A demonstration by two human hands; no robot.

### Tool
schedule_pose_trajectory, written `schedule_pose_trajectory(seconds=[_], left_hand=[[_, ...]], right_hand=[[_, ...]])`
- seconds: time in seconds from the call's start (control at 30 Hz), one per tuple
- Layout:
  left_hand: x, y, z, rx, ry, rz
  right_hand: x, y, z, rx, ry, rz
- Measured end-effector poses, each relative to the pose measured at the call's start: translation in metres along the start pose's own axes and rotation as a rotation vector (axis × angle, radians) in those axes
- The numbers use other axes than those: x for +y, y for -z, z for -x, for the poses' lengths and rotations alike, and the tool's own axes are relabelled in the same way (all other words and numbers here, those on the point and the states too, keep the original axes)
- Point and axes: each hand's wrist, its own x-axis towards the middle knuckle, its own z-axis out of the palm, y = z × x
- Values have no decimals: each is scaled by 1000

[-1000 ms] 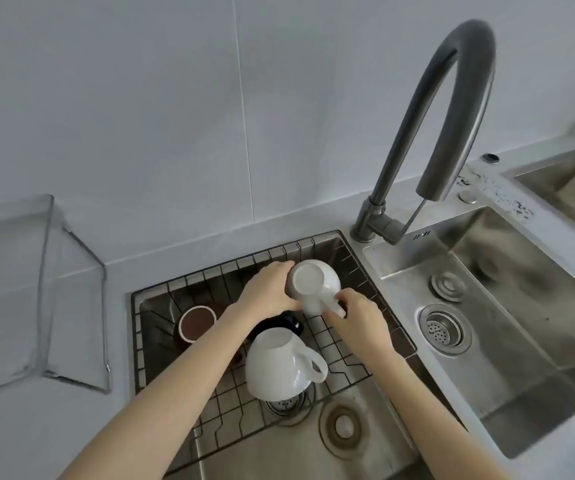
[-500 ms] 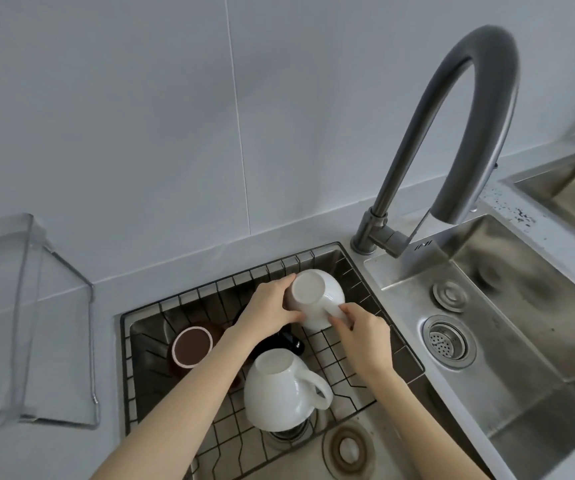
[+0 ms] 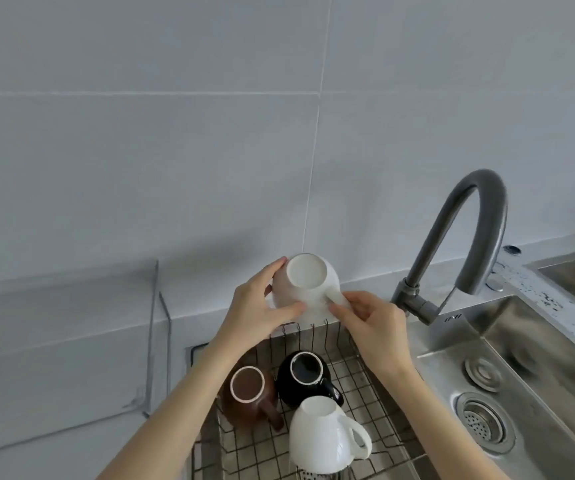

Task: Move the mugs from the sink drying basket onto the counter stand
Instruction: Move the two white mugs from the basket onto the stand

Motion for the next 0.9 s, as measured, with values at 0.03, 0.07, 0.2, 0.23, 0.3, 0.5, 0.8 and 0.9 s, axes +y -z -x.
schedule_pose_trajectory(seconds=[0.03,0.07,0.2,0.23,0.3,0.5,0.8,0.9], left_hand=[[4,14,6,29,-10,-12],[8,30,14,59,-23,-33],[15,89,47,179,-49,-126],[14,103,55,212,-41,-141],[10,132,72,288,-17,-158],[-18,207,119,422,127,-165],[-74,293,151,520,324,-185],[-92,314,148,536,355,-197]], right_hand=[[-13,-4,3,-18,13,-29],[-27,-9,7,-42,26,-61],[-77,-38,23,-156,118,-142],[-87,-48,27,-188,141,-155],[-108,-72,34,-257,173,-182],[-149,-154,52,-451,181,-202],[-187,-269,60,-702,153,-145],[-193,-302,56,-721,152,-139]])
